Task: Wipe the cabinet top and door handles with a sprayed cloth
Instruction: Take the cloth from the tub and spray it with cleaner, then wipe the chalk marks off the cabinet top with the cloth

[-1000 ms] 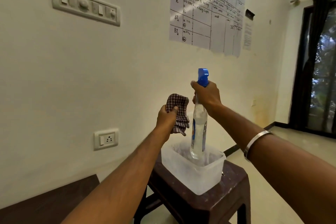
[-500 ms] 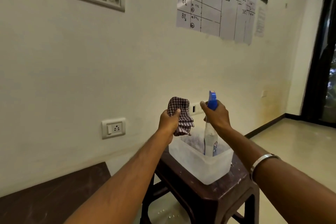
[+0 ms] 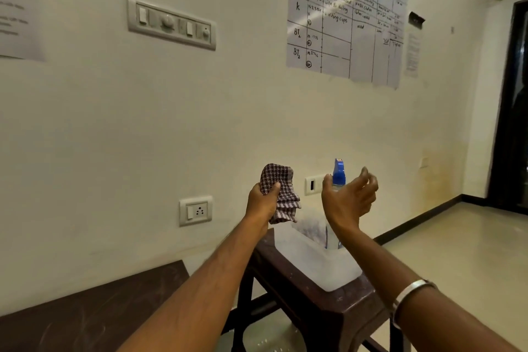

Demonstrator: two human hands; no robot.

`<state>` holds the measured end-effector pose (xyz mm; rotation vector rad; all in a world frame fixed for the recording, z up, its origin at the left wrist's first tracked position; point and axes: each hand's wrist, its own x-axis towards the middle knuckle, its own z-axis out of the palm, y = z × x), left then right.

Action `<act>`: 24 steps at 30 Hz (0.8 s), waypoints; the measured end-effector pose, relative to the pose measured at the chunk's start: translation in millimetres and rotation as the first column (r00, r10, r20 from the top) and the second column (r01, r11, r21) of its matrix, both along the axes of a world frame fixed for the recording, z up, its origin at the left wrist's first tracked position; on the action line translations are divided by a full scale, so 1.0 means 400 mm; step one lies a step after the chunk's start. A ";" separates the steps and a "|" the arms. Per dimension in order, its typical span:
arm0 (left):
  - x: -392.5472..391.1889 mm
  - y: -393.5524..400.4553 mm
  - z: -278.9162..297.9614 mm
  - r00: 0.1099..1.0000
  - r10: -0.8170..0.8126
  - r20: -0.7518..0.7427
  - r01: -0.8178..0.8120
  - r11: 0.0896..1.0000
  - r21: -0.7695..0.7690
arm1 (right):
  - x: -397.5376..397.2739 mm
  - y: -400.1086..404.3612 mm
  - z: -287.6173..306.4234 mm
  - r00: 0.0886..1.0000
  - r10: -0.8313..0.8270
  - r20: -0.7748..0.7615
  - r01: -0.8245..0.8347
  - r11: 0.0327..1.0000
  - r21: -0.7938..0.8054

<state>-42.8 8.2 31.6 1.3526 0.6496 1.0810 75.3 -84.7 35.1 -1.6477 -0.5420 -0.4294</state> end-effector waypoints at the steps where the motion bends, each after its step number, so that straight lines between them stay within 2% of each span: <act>1: -0.012 -0.008 0.006 1.000 0.001 0.006 -0.001 1.000 0.005 | -0.021 -0.006 0.004 0.999 -0.007 0.048 0.005 0.999 0.034; 3: -0.033 -0.022 0.013 1.000 0.004 0.022 -0.005 1.000 0.015 | -0.062 -0.012 0.007 0.987 0.038 0.153 -0.051 0.995 0.081; 6: -0.068 -0.045 0.014 0.999 0.000 0.034 -0.001 0.999 0.035 | -0.125 -0.010 0.006 0.945 0.252 0.209 -0.266 0.963 0.039; 7: -0.078 -0.051 0.012 0.999 -0.008 0.040 0.007 0.999 0.038 | -0.141 -0.005 0.007 0.929 0.335 0.154 -0.341 0.940 0.012; 9: -0.107 -0.067 0.012 0.998 -0.030 0.062 0.027 0.999 0.044 | -0.174 0.000 0.018 0.856 0.512 -0.062 -0.513 0.858 0.007; 11: -0.139 -0.080 0.012 0.996 -0.054 0.074 0.051 0.998 0.040 | -0.212 -0.003 0.030 0.700 0.658 -0.278 -0.668 0.741 0.072; 13: -0.168 -0.090 0.004 0.992 -0.082 0.094 0.080 0.997 0.023 | -0.242 -0.009 0.030 0.514 0.768 -0.383 -0.774 0.608 0.180; 15: -0.201 -0.097 -0.005 0.987 -0.106 0.119 0.107 0.994 0.003 | -0.267 -0.005 0.016 0.361 0.839 -0.406 -0.819 0.494 0.292; 18: -0.258 -0.092 -0.014 0.977 -0.137 0.164 0.145 0.989 -0.041 | -0.305 0.005 -0.002 0.229 0.887 -0.401 -0.843 0.387 0.374; 20: -0.296 -0.083 -0.019 0.970 -0.165 0.178 0.179 0.982 -0.065 | -0.337 0.010 -0.011 0.099 0.918 -0.383 -0.830 0.288 0.477; 22: -0.329 -0.074 -0.032 0.963 -0.202 0.178 0.220 0.972 -0.087 | -0.372 0.026 -0.026 0.040 0.937 -0.348 -0.800 0.238 0.550; 24: -0.355 -0.055 -0.053 0.965 -0.190 0.181 0.212 0.972 -0.107 | -0.412 0.056 -0.047 0.057 0.951 -0.304 -0.771 0.235 0.592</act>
